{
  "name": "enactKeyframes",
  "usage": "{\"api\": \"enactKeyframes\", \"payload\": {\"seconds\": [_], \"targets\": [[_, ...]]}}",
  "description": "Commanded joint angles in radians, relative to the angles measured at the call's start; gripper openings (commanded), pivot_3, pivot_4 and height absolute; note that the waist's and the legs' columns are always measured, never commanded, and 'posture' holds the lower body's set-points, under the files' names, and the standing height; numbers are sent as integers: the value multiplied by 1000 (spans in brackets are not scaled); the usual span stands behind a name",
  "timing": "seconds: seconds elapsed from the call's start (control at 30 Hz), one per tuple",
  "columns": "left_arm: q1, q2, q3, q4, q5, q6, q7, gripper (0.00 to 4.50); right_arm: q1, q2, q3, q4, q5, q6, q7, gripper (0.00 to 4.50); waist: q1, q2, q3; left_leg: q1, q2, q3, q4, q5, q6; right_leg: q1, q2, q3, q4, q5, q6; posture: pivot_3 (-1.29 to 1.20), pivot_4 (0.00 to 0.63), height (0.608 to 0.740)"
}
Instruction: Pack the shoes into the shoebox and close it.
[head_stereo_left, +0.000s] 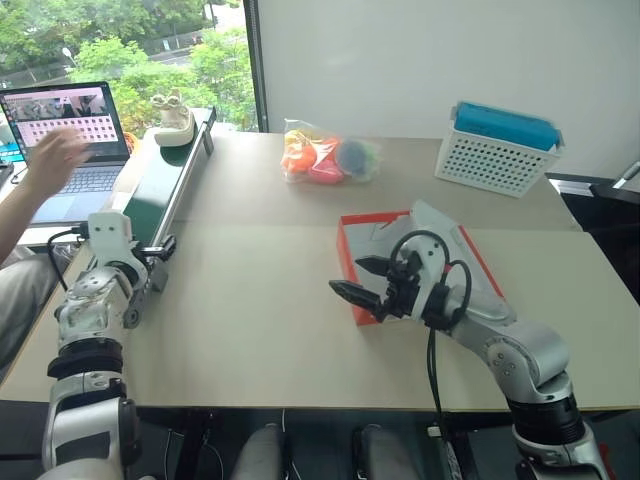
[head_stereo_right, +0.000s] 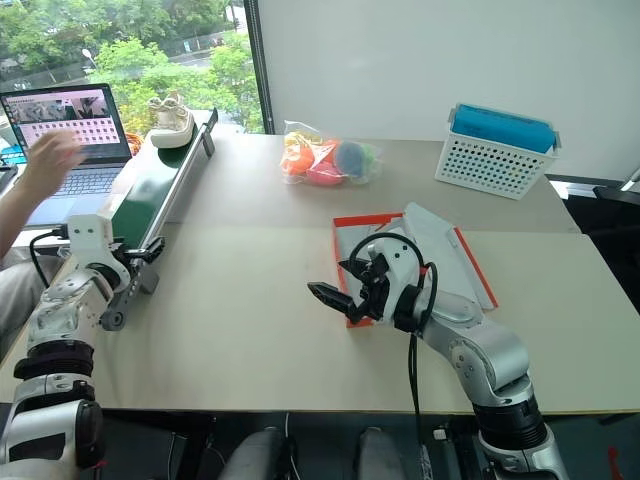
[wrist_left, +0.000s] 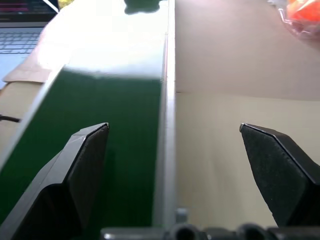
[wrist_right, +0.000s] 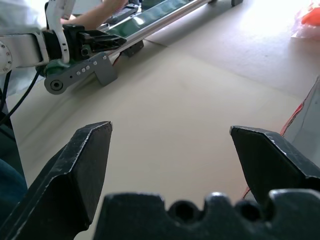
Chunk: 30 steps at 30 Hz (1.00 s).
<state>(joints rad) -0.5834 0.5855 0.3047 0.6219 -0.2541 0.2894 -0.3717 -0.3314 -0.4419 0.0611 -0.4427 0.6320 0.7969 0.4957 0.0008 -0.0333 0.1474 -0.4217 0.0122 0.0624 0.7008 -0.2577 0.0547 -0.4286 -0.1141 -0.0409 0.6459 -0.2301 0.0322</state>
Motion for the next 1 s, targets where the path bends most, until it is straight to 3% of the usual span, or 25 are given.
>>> {"api": "enactKeyframes", "payload": {"seconds": [0.03, 1.0], "targets": [[-40, 21, -2, 27, 16, -21, -11, 4500, -9, 10, -17, -40, -27, -29, -29, 4448, -1, 0, 0, 0, 0, 0, 0, 0, 0, 0, 0, 0, 0, 0, 0, 0, 150, 705], [-130, 125, 52, 96, 50, -80, 69, 4500, -8, 152, 47, 24, -125, -33, -109, 4448, -5, 0, 0, 0, 0, 0, 0, 0, 0, 0, 1, 0, 1, 0, 0, 0, 150, 705]]}}
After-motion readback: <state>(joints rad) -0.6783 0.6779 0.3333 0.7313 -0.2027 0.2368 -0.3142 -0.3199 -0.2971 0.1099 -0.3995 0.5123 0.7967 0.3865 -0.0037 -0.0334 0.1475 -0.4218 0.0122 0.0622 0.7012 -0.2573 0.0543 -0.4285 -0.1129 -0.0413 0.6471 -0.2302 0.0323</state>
